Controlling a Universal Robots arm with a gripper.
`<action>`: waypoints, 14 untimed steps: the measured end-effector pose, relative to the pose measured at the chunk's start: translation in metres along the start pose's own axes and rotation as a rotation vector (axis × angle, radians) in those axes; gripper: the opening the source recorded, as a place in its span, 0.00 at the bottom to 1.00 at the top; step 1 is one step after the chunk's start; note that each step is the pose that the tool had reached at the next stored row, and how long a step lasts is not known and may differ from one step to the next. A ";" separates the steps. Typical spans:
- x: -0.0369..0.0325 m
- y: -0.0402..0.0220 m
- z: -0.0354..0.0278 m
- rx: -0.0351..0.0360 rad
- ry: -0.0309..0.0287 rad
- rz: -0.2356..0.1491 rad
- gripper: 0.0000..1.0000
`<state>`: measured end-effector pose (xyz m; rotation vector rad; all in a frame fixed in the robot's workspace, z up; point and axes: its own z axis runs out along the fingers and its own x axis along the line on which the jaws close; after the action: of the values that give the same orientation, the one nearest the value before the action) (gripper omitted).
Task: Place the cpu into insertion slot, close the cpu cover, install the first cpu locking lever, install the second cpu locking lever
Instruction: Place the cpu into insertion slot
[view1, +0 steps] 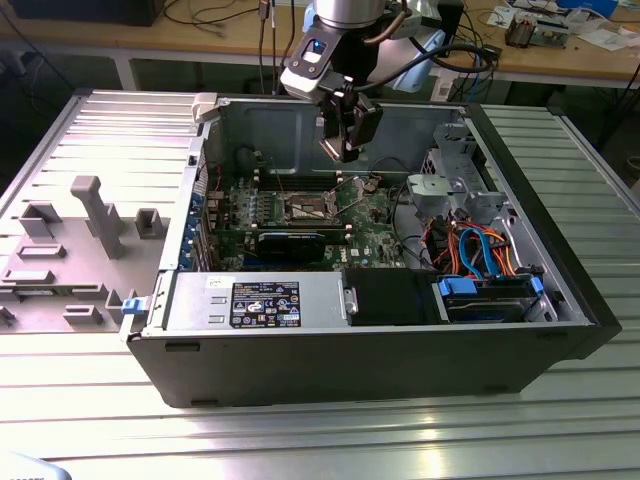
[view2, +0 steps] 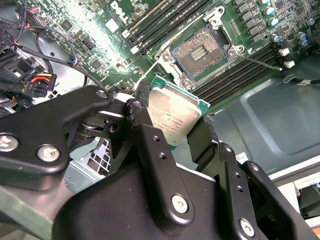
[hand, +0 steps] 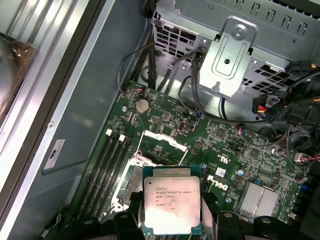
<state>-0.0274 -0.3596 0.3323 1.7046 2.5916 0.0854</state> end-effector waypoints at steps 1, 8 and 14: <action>0.0000 0.0000 0.0000 0.0000 0.0000 0.000 0.55; 0.0000 0.0000 0.0000 0.0000 -0.0008 0.011 0.55; 0.0000 0.0000 0.0000 0.0000 -0.0013 0.019 0.55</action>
<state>-0.0274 -0.3596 0.3323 1.7288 2.5749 0.0848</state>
